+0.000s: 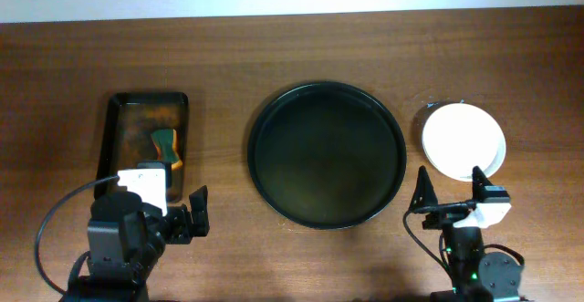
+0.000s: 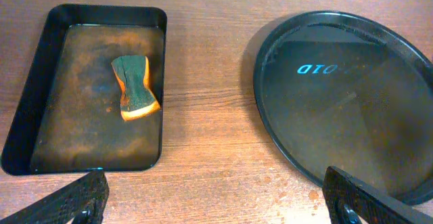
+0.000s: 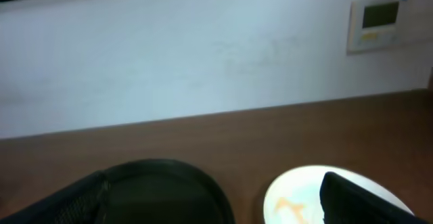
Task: Clean dirty plates on tray and stack at the side
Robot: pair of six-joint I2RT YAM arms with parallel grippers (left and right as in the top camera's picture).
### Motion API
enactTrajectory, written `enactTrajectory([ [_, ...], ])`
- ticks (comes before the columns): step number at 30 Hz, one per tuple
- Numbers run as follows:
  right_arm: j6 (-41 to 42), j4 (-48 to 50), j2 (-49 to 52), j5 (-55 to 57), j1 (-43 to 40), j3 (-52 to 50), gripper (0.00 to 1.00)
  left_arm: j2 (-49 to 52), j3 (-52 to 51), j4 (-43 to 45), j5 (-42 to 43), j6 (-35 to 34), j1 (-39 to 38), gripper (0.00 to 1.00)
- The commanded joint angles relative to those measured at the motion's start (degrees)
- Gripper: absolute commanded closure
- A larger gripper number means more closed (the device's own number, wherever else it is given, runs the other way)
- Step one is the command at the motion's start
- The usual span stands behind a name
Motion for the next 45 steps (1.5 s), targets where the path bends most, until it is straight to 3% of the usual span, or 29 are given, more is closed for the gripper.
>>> enactTrajectory([
  [1,-6.45,3.39,-0.61,-4.83,-1.66,-4.59,0.01,-0.31,-0.31,0.31,-0.59,0.5,0.17,0.01],
  [3,-10.21,2.45,-0.61,-8.35,-2.6,-7.67,0.01,-0.31,-0.31,0.22,-0.59,0.5,0.17,0.01],
  [9,-9.97,2.93,-0.61,-4.98,-2.78,-8.79,0.01,-0.31,-0.31,0.11,-0.61,0.5,0.17,0.01],
  [12,-10.01,9.4,-0.61,-3.41,-2.78,-8.79,0.01,-0.31,-0.31,0.11,-0.59,0.5,0.17,0.01],
  [16,-9.07,2.4,-0.61,-3.65,-2.75,-8.81,0.01,-0.31,-0.31,0.11,-0.59,0.5,0.17,0.01],
  [35,-9.57,2.47,-0.59,-3.61,-2.75,-8.81,0.01,-0.31,-0.37,-0.26,-2.12,0.74,0.2,0.01],
  [38,-9.57,2.45,-0.59,-3.61,-2.75,-8.81,0.01,-7.26,-8.31,6.93,-4.07,0.72,1.88,0.01],
  [42,-9.6,2.45,-0.59,-3.61,-2.75,-8.81,0.01,-25.22,-29.03,25.38,0.07,0.68,5.22,0.01],
  [45,-9.57,2.47,-0.59,-3.61,-2.75,-8.81,0.01,-32.63,-38.91,38.1,-0.85,0.68,5.46,0.01],
])
